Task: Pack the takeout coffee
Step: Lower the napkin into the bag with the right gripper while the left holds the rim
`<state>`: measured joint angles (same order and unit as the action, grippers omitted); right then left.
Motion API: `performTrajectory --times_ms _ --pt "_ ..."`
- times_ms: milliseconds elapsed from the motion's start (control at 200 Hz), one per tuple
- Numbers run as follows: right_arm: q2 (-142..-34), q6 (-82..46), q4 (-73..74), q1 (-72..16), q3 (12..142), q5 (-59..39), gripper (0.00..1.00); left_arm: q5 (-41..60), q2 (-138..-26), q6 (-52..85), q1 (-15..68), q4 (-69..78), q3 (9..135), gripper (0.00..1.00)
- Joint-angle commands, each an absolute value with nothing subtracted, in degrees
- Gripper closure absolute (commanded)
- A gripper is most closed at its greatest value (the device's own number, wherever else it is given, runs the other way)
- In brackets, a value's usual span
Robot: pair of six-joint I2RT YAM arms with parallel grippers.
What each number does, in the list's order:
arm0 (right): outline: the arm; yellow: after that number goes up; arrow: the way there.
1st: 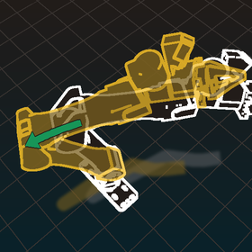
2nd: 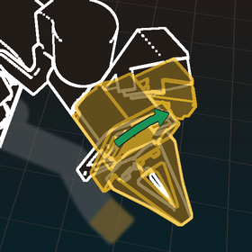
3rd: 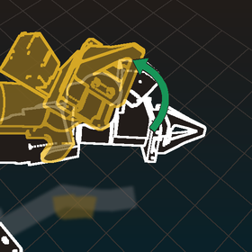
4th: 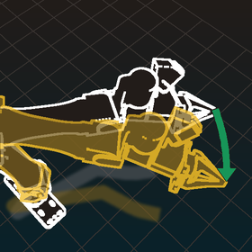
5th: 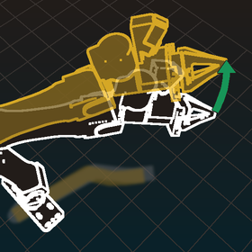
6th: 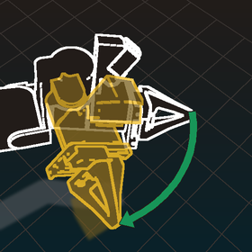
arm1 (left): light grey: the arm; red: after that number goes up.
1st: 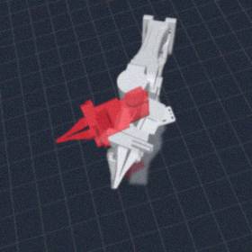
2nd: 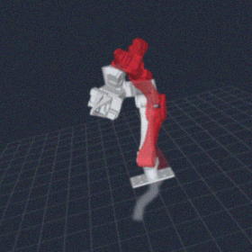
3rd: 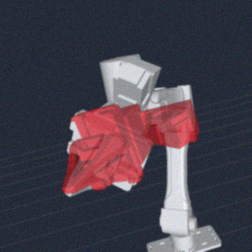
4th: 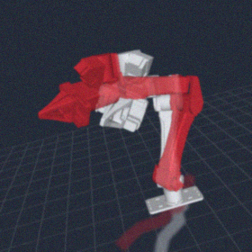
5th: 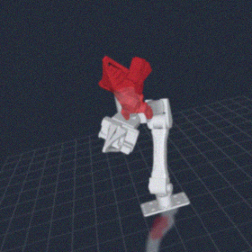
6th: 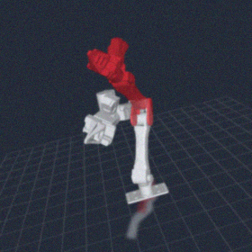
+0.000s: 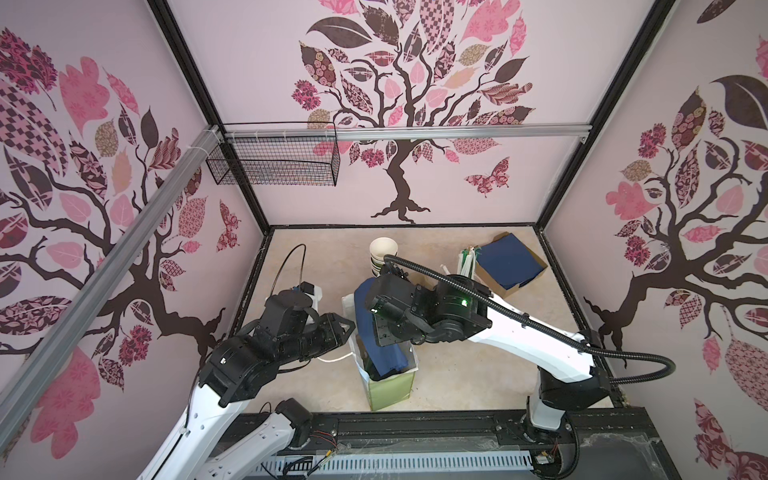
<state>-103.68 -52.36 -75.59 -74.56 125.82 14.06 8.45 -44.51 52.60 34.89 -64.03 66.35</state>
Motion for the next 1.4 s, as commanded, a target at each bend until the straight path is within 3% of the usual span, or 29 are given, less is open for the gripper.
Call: performTrajectory --times_ms 0,360,830,1000,1226,1396 --pt "-104.7 -53.6 -74.6 -74.9 123.4 13.8 1.0 8.9 -44.1 52.7 34.7 -62.0 63.7 0.73" --pt "-103.7 -53.3 -60.1 -72.4 113.1 8.0 1.0 8.7 -42.7 53.3 34.7 -62.4 61.0 1.0" --pt "-104.5 -54.1 -46.0 -69.3 99.0 4.3 1.0 9.0 -41.5 53.7 34.6 -62.3 60.7 1.0" --pt "-105.7 -52.8 -46.3 -69.2 98.2 4.0 0.88 8.6 -41.0 54.1 34.7 -62.2 60.4 1.0" --pt "-102.8 -52.1 -48.0 -69.3 100.7 5.5 0.57 7.2 -40.7 54.1 34.7 -62.6 60.0 1.0" --pt "-99.1 -51.6 -49.0 -69.8 102.0 6.7 0.45 6.4 -40.9 54.1 34.6 -62.5 60.1 1.0"
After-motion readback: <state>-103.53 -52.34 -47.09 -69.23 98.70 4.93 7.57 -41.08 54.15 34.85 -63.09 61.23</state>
